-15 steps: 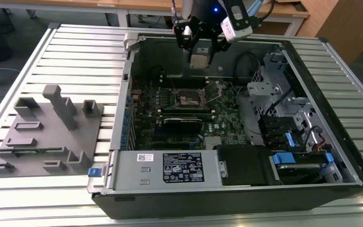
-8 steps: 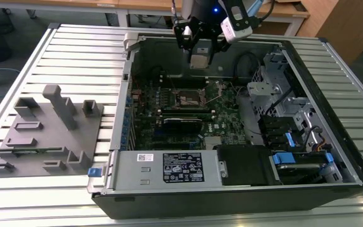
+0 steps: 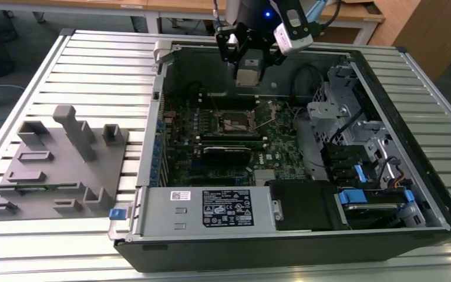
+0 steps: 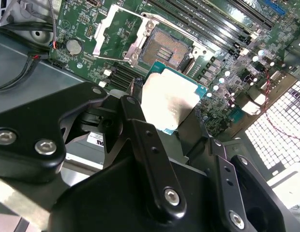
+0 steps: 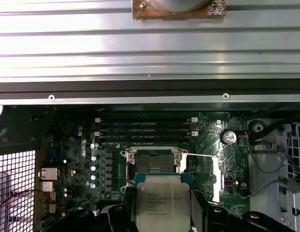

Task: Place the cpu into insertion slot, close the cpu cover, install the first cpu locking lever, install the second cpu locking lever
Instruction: 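Place the cpu into insertion slot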

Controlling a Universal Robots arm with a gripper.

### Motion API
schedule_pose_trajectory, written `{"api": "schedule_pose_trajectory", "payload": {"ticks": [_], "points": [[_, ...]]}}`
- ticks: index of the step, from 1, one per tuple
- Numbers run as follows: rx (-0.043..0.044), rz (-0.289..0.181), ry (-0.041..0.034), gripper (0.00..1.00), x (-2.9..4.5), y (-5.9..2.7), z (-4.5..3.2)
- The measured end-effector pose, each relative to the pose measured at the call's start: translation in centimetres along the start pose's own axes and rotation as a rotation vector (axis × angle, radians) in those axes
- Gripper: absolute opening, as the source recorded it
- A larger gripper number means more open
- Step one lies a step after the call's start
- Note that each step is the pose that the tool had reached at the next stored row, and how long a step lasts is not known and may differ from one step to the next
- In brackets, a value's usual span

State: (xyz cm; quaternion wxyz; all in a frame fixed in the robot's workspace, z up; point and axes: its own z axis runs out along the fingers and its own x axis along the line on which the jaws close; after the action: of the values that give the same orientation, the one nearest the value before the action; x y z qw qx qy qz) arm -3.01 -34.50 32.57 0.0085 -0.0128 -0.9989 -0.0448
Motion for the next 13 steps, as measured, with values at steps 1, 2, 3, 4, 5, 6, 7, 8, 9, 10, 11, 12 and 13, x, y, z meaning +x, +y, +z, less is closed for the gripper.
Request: {"api": "schedule_pose_trajectory", "payload": {"ticks": [1,2,3,4,5,6,7,8,9,10,11,12,13], "points": [[-0.0001,0.000,0.0000,0.54,0.00,0.00,0.01],[0.0000,0.000,0.0000,0.54,0.00,0.00,0.01],[0.0000,0.000,0.0000,0.54,0.00,0.00,0.01],[-0.0001,0.000,0.0000,0.54,0.00,0.00,0.04],[-0.0004,0.000,-0.0001,0.54,0.00,0.00,0.08],[-0.0002,0.000,-0.0001,0.54,0.00,-0.01,0.09],[-0.0001,0.000,0.0000,0.54,0.00,-0.01,0.08],[0.0000,0.000,0.0000,0.54,0.00,-0.01,0.08],[0.0000,0.000,0.0000,0.54,0.00,-0.01,0.09],[0.0000,0.000,0.0000,0.54,0.00,-0.01,0.09],[0.0000,0.000,0.0000,0.54,0.00,-0.01,0.09],[0.0000,0.000,0.0000,0.54,0.00,-0.01,0.10],[-0.0003,0.000,-0.0001,0.54,-0.01,-0.01,0.15]]}}
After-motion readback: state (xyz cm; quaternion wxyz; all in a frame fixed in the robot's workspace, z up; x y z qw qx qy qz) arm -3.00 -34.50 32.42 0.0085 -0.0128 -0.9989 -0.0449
